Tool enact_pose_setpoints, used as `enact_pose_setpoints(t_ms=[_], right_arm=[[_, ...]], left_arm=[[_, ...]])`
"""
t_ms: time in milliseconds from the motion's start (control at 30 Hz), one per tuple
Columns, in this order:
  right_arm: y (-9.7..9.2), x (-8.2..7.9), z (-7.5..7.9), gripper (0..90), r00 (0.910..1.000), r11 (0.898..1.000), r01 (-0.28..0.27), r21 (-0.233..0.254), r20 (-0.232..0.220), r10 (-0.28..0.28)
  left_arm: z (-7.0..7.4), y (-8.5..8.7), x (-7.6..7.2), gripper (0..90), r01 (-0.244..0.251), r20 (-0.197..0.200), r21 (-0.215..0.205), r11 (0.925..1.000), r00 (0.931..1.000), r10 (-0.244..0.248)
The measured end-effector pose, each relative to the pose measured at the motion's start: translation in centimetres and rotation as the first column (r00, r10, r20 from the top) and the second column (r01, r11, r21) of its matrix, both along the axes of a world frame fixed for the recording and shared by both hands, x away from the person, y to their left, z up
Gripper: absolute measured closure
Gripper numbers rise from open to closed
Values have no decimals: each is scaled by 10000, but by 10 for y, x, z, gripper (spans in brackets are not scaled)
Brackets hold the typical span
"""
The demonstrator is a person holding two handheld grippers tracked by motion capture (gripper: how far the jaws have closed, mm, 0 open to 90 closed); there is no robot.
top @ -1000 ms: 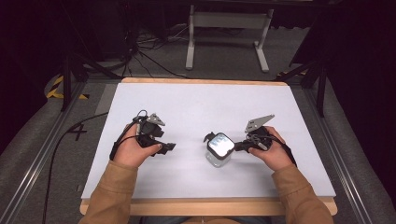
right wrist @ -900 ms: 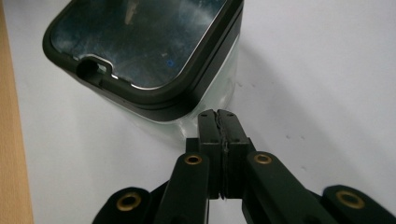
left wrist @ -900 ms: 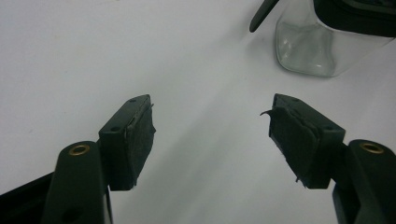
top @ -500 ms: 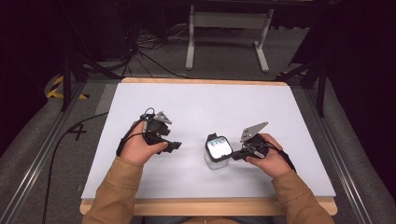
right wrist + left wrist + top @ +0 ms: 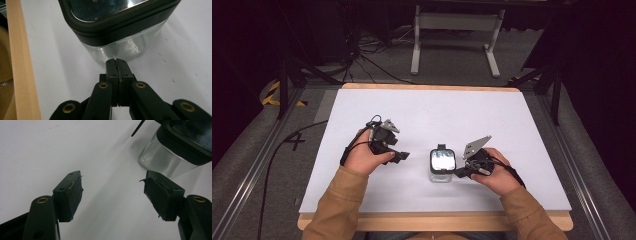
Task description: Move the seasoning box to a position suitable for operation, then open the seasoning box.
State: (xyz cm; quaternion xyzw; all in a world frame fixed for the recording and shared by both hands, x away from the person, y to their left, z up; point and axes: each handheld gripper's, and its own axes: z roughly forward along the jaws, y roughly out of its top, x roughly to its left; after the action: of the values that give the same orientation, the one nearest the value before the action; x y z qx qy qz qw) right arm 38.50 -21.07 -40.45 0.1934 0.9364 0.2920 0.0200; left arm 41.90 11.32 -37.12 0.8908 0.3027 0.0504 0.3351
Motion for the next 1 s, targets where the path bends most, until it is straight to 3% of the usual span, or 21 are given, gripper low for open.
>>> enact_pose_setpoints(t_ms=[200, 400, 467, 500, 567, 667, 767, 833, 933, 967, 1000], right_arm=[[-7, 1, 4, 900, 9997, 9996, 211, 201, 84, -212], [-27, 1, 16, 900, 9946, 9936, 951, 614, 355, -974], [-35, 0, 19, 900, 9905, 9891, 1258, 759, 460, -1295], [-40, 0, 21, 900, 9884, 9871, 1374, 827, 533, -1420], [-43, 0, 23, 900, 9869, 9853, 1459, 885, 570, -1512], [-53, -1, 25, 900, 9815, 9790, 1736, 1071, 628, -1809], [-58, -3, 26, 900, 9765, 9737, 1969, 1151, 656, -2052], [-60, -5, 27, 900, 9754, 9720, 2015, 1210, 654, -2104], [-61, -7, 26, 900, 9739, 9714, 2069, 1165, 707, -2159], [-62, -8, 25, 900, 9729, 9703, 2115, 1171, 697, -2205], [-63, -10, 25, 900, 9726, 9697, 2145, 1170, 656, -2231]], left_arm=[[1, 0, 0, 318, 32, 42, -111, 9999, 10000, -31], [11, -7, -1, 434, 275, 281, -915, 9954, 9993, -250], [13, -10, -1, 467, 420, 473, -942, 9947, 9982, -377], [16, -14, -1, 468, 472, 464, -1407, 9889, 9981, -411], [17, -16, -1, 476, 503, 455, -1627, 9854, 9980, -434], [18, -24, 1, 495, 504, 188, -2367, 9703, 9987, -473], [17, -32, 4, 535, 635, 281, -2458, 9672, 9979, -584], [16, -39, 6, 586, 864, 389, -2725, 9583, 9961, -788], [16, -47, 8, 667, 1146, 489, -2770, 9540, 9933, -1051], [15, -51, 9, 689, 1396, 558, -2882, 9473, 9901, -1289], [15, -53, 9, 735, 1581, 502, -2839, 9457, 9874, -1500]])
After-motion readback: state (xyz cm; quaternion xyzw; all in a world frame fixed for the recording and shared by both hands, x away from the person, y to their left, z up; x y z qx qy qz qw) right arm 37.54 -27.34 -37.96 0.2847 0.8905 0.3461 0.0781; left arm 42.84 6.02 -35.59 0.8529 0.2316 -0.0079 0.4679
